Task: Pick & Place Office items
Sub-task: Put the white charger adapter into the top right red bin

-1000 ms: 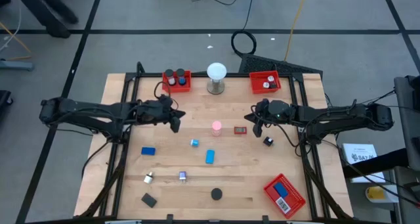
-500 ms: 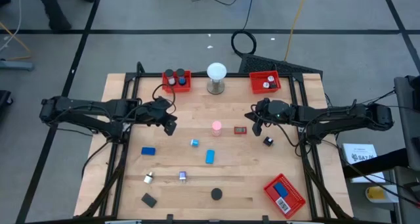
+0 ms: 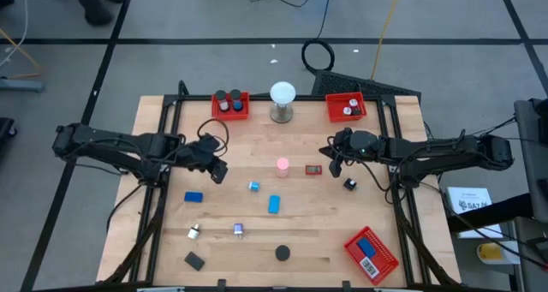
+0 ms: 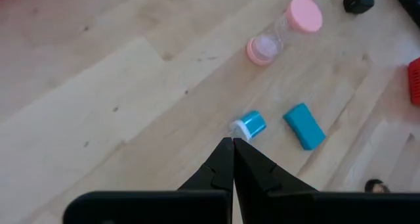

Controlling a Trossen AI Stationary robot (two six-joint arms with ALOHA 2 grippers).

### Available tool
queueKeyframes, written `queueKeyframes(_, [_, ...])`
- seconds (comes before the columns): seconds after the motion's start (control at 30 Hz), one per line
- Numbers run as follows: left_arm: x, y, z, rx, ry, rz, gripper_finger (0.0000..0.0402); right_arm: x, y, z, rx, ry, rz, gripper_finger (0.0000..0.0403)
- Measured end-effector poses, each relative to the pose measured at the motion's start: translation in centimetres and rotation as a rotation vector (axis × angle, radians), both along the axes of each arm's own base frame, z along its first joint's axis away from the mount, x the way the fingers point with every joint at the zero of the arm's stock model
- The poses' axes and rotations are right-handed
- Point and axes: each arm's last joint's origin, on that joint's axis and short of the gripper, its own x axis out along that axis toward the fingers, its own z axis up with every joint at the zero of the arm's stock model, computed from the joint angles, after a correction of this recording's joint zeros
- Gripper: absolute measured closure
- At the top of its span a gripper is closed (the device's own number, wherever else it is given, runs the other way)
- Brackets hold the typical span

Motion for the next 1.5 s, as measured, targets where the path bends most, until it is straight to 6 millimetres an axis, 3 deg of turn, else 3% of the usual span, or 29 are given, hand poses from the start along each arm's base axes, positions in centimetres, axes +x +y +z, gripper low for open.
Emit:
queueKeyframes(0.53, [-0.2, -0.3, 0.0, -0.021, 0.013, 0.010, 0.0400, 0.0, 0.0, 0.0, -0.006, 0.002, 0.004, 0.0403])
queueKeyframes(0.87, [0.9, -0.4, 2.9, 0.064, 0.241, -0.071, 0.0400, 0.0, 0.0, 0.0, -0.007, 0.001, 0.003, 0.0403])
queueKeyframes(1.13, [2.6, -1.0, 2.2, 0.018, 0.302, -0.161, 0.0393, 0.0, 0.0, 0.0, -0.007, -0.002, 0.004, 0.0403])
queueKeyframes(1.5, [2.3, -3.0, 2.2, -0.065, 0.306, -0.196, 0.0397, 0.0, 0.0, 0.0, -0.010, 0.000, 0.005, 0.0403])
